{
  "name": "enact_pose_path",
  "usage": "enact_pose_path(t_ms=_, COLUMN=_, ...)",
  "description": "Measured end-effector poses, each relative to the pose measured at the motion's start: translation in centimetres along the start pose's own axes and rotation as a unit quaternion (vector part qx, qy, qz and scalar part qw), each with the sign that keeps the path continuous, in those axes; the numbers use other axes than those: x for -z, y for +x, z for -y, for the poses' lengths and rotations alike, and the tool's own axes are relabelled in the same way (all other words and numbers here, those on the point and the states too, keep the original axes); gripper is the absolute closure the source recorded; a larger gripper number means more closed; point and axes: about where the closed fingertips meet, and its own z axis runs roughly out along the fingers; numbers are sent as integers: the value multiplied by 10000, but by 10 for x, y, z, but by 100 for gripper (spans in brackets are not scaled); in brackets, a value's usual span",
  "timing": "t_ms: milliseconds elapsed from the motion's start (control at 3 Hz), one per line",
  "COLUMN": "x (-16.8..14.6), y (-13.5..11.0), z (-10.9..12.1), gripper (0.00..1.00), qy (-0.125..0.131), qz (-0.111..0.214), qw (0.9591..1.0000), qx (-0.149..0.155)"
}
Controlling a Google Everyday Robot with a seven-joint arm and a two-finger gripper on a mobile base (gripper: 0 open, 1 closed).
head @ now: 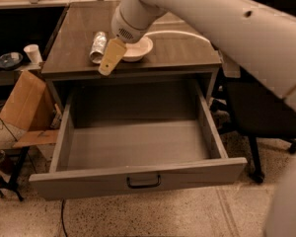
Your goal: Place redbull can into top drawer
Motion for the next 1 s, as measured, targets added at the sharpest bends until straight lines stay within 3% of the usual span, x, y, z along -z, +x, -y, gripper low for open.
enact_pose_path(t_ms=667, x=-58, y=-41, z=12, gripper=0, qy=-449, qz=172, qw=9963, qx=711)
enact_pose_path(t_ms=1000, x=-58, y=-41, z=12, gripper=0, qy=-448, qz=173, qw=9963, qx=710)
